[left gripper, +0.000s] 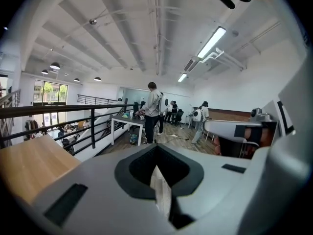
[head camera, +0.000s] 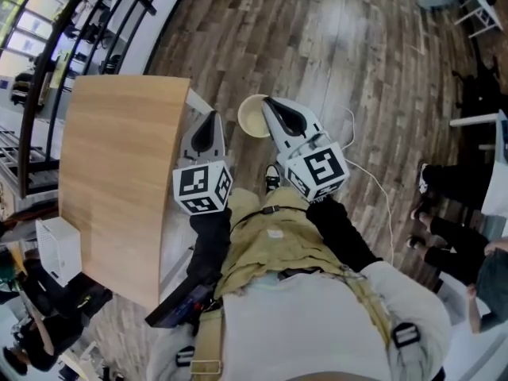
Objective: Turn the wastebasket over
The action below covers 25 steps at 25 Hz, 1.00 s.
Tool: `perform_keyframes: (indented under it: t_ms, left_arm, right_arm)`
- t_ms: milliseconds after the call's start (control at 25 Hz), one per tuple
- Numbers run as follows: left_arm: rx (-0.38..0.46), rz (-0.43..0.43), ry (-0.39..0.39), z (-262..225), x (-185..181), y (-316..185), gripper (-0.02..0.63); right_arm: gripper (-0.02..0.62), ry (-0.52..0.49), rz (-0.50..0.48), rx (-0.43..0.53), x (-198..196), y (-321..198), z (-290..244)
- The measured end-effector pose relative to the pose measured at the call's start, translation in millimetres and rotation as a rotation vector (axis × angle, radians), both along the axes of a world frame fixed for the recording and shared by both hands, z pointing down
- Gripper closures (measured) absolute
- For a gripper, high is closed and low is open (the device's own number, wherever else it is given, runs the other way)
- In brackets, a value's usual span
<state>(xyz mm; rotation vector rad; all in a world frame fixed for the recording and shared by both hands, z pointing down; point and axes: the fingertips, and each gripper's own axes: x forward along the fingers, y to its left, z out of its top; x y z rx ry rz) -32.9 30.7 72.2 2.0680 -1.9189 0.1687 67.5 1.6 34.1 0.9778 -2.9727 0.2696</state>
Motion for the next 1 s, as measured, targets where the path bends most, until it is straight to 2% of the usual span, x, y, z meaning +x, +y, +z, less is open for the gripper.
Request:
perform_keyframes:
  t_ms: [240,520,680,880,1000]
  left_arm:
    - [-0.041,0.012,0.019,23.8,-20.7,-28.7,0.604]
    - [-0.167,0.034,0.073,83.8,-42.7,-30.8,0.604]
    - [-0.272,0.052,0.079,142.5,-51.4,-26.3,0.604]
    - [-0.460,0.088,0.062,243.6,-48.1,4.2,0.604]
    - [-0.533,0.113,0.079,305.0,-46.2,19.5,0.604]
  right_arm:
    - [0.574,0.040,0.000,-0.042,-23.0,-25.7,24.9]
    - [0.574,0.151,0.004,-0.168,-41.4,-12.6,86.1]
    - [0.574,0.222,-0.018,-0.261,-53.3,-13.3,146.8]
    - [0.574,0.293,-0.062,-0.397,-55.0,-8.0,240.4]
    - [0.574,0.336,-0.072,-0.471,-54.0,-4.5,305.4]
